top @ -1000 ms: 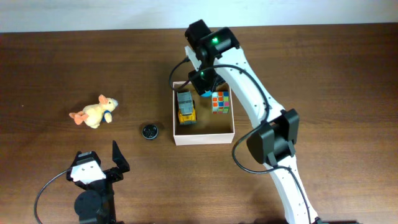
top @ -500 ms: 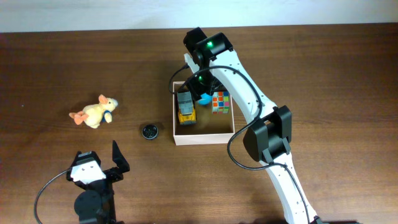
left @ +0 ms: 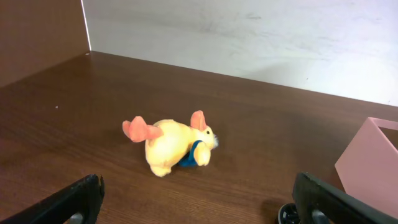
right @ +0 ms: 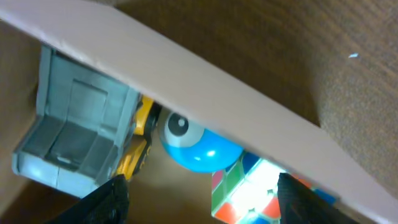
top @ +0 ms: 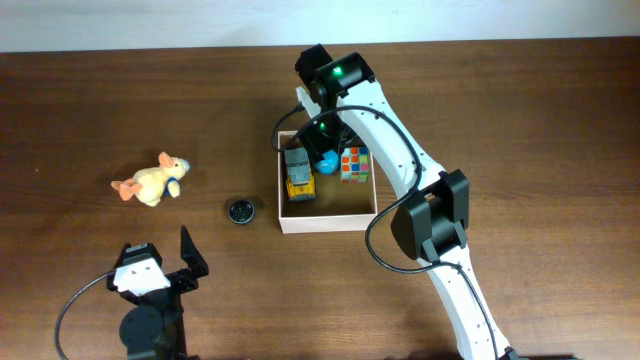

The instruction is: Pack container

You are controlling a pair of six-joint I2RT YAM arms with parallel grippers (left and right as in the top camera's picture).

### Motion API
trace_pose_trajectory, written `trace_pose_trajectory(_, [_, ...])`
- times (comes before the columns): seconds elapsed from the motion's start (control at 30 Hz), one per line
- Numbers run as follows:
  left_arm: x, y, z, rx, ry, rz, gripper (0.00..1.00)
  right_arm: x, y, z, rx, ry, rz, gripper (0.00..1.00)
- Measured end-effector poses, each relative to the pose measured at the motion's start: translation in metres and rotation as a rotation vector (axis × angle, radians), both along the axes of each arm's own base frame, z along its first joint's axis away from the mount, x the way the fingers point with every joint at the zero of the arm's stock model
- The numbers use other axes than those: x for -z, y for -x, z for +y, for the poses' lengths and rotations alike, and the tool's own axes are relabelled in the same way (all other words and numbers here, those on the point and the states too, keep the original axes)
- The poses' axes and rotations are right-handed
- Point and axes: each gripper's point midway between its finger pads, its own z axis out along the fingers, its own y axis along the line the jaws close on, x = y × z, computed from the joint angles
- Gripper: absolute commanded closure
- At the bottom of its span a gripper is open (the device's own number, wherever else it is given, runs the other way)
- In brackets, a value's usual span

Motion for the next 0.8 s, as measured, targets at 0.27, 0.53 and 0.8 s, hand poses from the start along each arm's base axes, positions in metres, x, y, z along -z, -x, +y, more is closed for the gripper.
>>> trace_pose_trajectory(0.27, [0.0,0.0,0.0,0.0,0.0,0.0,0.01,-0.047,0.009,0.01,-0.041,-0.067,-0.039,0.27])
trace_pose_trajectory(0.53, [0.0,0.0,0.0,0.0,0.0,0.0,0.01,-0.098,0.026,0.035,-0.113,-0.117,-0.141,0.21])
trace_pose_trajectory(0.8, [0.0,0.0,0.0,0.0,0.0,0.0,0.01,-0.099,-0.016,-0.032,0.135,0.014,-0.22,0.13])
